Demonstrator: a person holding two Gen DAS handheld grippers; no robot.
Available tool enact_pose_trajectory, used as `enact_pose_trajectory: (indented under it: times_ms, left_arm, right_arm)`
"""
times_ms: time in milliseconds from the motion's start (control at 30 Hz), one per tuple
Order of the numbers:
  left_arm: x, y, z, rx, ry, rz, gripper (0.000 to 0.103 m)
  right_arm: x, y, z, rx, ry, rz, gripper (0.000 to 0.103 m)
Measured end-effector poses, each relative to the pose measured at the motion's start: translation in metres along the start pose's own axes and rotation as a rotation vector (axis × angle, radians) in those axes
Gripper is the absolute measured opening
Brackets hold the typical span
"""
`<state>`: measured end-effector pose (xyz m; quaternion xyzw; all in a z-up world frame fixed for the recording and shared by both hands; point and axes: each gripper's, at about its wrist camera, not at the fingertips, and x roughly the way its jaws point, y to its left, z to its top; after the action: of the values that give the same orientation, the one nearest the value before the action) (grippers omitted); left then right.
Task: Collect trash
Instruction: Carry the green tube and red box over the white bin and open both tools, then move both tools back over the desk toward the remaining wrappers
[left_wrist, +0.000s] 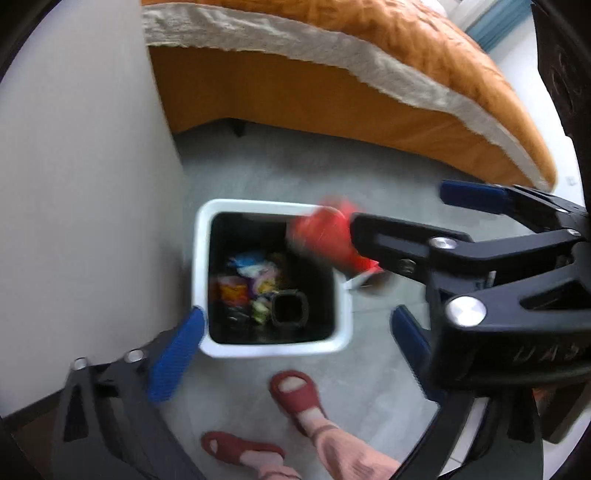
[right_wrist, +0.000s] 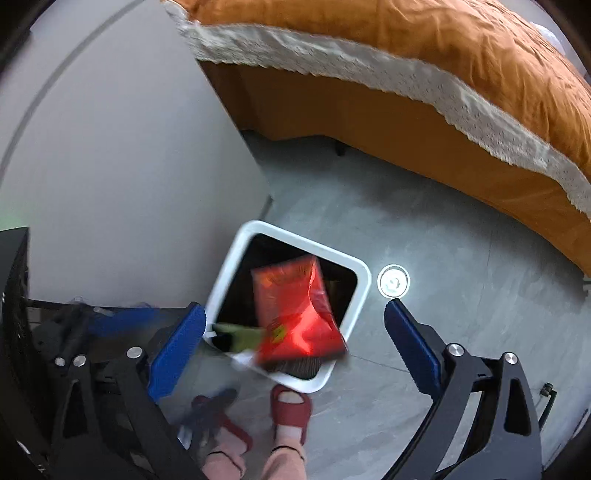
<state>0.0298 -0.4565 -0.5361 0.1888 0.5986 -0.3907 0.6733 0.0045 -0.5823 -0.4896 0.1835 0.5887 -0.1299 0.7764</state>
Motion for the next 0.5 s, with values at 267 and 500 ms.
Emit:
enact_pose_trajectory:
  times_ms: [267, 500]
  left_arm:
    - [0.027, 0.011, -0.008, -0.005, 0.047, 0.037, 0.098]
    - [0.008, 0.014, -0.009, -0.018, 0.038, 0.046, 0.098]
  right_arm:
    - [0.021, -0.004, -0.012, -0.015, 0.043, -0.028, 0.098]
    - [0.009, 0.003, -0.008, -0.022, 0.032, -0.027, 0.098]
